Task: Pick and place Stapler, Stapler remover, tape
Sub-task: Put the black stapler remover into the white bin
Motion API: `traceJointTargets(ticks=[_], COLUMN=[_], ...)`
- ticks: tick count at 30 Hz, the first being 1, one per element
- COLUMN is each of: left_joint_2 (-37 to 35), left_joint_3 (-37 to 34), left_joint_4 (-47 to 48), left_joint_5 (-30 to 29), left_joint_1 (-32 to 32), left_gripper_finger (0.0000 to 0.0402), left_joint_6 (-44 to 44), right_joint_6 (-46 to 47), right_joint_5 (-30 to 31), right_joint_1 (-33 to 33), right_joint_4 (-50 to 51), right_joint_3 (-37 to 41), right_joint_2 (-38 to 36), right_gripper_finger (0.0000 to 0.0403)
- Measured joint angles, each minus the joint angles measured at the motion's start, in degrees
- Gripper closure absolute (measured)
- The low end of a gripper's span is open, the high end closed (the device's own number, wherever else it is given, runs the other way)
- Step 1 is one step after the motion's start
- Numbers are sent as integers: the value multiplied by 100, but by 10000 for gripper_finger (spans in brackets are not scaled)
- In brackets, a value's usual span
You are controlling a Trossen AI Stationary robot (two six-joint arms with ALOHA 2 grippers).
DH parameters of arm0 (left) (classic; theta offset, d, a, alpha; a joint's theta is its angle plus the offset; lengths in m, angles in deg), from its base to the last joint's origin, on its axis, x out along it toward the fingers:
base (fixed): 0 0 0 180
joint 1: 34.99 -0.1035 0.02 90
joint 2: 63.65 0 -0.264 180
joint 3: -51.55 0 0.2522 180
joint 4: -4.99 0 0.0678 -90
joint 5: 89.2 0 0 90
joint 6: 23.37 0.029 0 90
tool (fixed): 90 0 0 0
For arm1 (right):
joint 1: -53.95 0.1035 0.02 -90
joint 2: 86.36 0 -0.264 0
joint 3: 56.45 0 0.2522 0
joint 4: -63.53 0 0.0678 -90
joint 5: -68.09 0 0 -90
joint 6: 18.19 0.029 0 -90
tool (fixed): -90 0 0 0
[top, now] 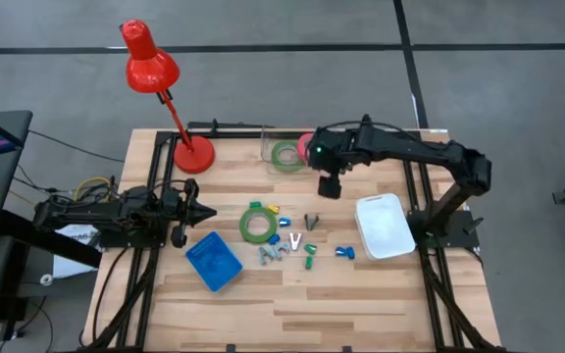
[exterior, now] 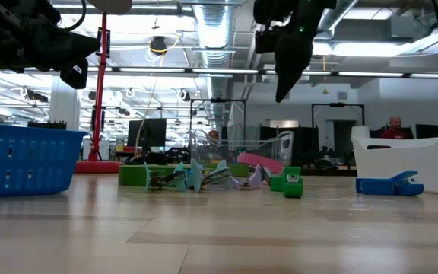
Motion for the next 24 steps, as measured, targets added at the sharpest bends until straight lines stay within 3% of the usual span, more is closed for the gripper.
traceJointTargets(ticks=[5, 11, 16, 24], left_joint_2=[0, -1, 0, 0], left_joint_3=[0, 0, 0, 0], left_joint_4=[0, 1, 0, -48], left_joint_5=[2, 0, 2, 1], left_joint_1=[0, 0, 0, 0], left_gripper_finger=[394, 394, 394, 394], left_joint_6=[1, 0, 1, 1], right_joint_6=[-518, -1606, -1481, -365], right_joint_5=[-503, -490, -471, -458], right_joint_1=[361, 581, 633, 799], right_joint_4=[265, 134, -37, -128], right_joint_3=[9, 305, 545, 551], right_joint_2=[0, 9, 9, 11], right_gripper_finger=[138, 138, 138, 138])
